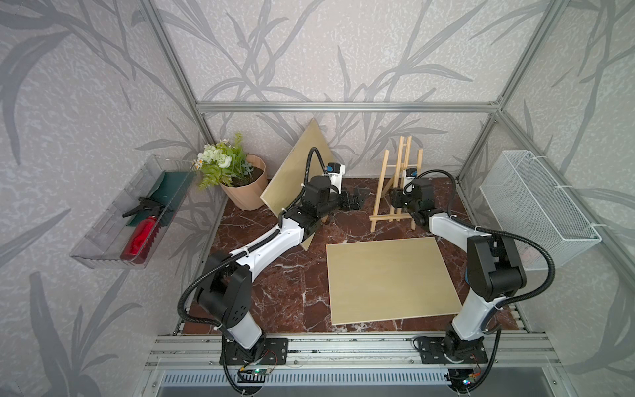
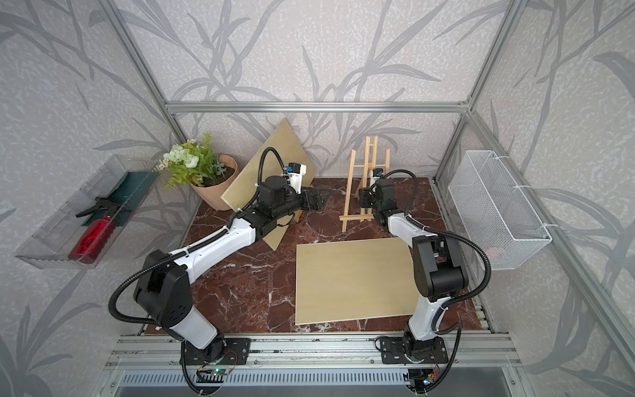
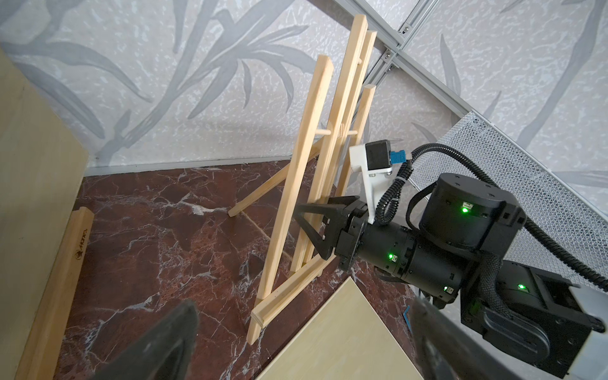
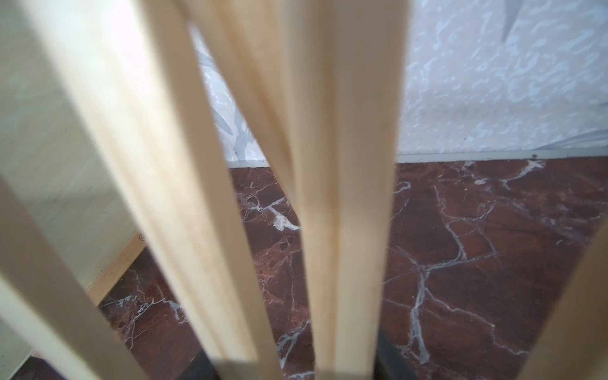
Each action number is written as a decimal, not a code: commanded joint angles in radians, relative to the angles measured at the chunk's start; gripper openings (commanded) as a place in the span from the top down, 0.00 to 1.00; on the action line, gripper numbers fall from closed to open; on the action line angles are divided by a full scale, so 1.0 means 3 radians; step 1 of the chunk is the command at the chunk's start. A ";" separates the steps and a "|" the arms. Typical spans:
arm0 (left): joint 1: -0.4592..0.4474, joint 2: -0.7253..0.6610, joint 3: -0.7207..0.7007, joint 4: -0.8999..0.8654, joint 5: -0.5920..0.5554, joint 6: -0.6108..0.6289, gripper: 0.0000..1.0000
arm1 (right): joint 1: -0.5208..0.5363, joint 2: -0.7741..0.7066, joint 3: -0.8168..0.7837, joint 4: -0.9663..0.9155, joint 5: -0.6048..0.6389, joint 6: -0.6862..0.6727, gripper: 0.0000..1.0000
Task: Disassemble the easel
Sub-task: Pick up the easel at the center of the board.
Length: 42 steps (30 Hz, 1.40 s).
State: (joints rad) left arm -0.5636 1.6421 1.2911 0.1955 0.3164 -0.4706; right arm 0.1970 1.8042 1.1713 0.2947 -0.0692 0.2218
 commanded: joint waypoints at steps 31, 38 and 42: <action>0.0020 -0.0213 -0.0116 0.0105 0.0019 0.0101 0.02 | 0.0137 -0.1979 -0.1105 0.0218 -0.0357 0.0295 0.62; 0.0013 0.0036 0.0074 -0.0020 0.0135 0.0036 0.14 | 0.0140 -0.2524 -0.1630 0.0375 -0.0745 0.0553 0.61; 0.0000 0.0228 0.0207 -0.0078 0.0219 -0.0006 0.18 | 0.0141 -0.2745 -0.1892 0.0481 -0.0851 0.0677 0.60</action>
State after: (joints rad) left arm -0.5617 1.6733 1.3094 0.1879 0.3466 -0.4702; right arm 0.2367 1.0309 0.6285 0.3363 -0.2672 0.3813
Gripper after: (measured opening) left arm 0.826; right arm 0.471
